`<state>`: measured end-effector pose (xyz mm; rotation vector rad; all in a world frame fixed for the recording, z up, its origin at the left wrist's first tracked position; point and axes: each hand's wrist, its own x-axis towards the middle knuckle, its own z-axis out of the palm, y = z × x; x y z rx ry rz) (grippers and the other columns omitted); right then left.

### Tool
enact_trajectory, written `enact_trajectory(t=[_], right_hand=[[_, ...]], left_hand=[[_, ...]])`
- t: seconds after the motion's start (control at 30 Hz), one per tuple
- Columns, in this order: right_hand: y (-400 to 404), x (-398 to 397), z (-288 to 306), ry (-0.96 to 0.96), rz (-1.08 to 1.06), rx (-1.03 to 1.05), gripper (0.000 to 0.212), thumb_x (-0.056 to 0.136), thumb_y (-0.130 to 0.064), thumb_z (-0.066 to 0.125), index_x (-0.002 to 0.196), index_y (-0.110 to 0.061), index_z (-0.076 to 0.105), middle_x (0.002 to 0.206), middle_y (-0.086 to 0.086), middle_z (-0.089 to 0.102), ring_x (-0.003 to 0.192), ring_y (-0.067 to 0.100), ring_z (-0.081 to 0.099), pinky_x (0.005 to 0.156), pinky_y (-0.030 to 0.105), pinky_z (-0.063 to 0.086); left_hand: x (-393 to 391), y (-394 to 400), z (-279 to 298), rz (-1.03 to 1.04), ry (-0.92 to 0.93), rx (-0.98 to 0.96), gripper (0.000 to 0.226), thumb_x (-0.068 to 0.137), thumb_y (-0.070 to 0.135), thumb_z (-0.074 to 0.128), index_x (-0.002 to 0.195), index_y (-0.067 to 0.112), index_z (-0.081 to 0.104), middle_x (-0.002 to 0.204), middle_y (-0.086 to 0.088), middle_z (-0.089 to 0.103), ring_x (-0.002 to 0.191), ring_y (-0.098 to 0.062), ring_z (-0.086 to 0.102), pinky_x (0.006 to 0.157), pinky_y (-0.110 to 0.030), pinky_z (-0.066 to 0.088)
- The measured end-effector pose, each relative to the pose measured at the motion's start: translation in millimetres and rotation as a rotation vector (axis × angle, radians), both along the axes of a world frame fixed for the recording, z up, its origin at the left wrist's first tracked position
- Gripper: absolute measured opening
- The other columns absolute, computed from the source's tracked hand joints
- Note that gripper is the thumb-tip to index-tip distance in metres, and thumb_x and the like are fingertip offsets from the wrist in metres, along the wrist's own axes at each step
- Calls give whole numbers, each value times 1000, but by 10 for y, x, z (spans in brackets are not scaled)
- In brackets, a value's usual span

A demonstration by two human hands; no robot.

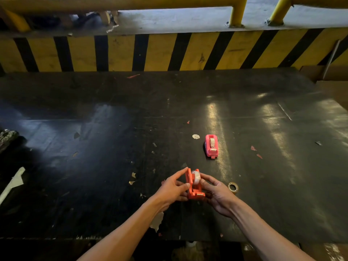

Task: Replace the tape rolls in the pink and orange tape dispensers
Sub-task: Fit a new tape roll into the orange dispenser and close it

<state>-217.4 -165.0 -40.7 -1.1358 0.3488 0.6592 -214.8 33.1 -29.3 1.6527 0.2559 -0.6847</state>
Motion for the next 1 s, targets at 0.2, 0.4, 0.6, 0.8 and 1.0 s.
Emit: enact_trajectory(t=[0.2, 0.4, 0.6, 0.8, 1.0], right_hand=[[18, 10, 93, -9, 44, -24, 38, 88, -20, 67, 125, -22, 66, 121, 21, 69, 110, 39, 66, 90, 50, 56], [-13, 47, 194, -97, 332, -253, 23, 99, -21, 54, 116, -21, 70, 104, 11, 76, 81, 18, 72, 69, 27, 58], [41, 73, -36, -301, 244, -659, 10, 93, -28, 65, 96, -19, 66, 103, 10, 70, 89, 17, 65, 80, 35, 54], [151, -54, -196, -560, 375, -1250, 32, 91, -49, 56, 102, -25, 74, 109, 2, 66, 106, 23, 58, 92, 44, 49], [329, -149, -250, -606, 337, -1452, 46, 83, -66, 53, 89, -27, 77, 105, -6, 59, 107, 19, 48, 88, 42, 39]], left_hand=[[0, 10, 26, -3, -56, 39, 64, 93, 10, 68, 144, 40, 42, 112, -12, 70, 93, -22, 77, 82, -41, 64], [-68, 99, -149, -264, -271, 322, 87, 76, 38, 83, 146, 51, 33, 133, 15, 50, 133, -18, 49, 118, -58, 29], [-112, -6, -308, -282, -421, 581, 44, 78, 39, 80, 117, 40, 60, 118, 17, 63, 114, -6, 57, 120, -57, 22], [-341, -161, -553, -190, -501, 686, 37, 80, 46, 78, 112, 34, 63, 109, 11, 69, 100, -9, 59, 99, -40, 48], [-318, -145, -593, -189, -549, 718, 28, 84, 47, 74, 107, 34, 64, 106, 10, 71, 104, -12, 61, 100, -42, 46]])
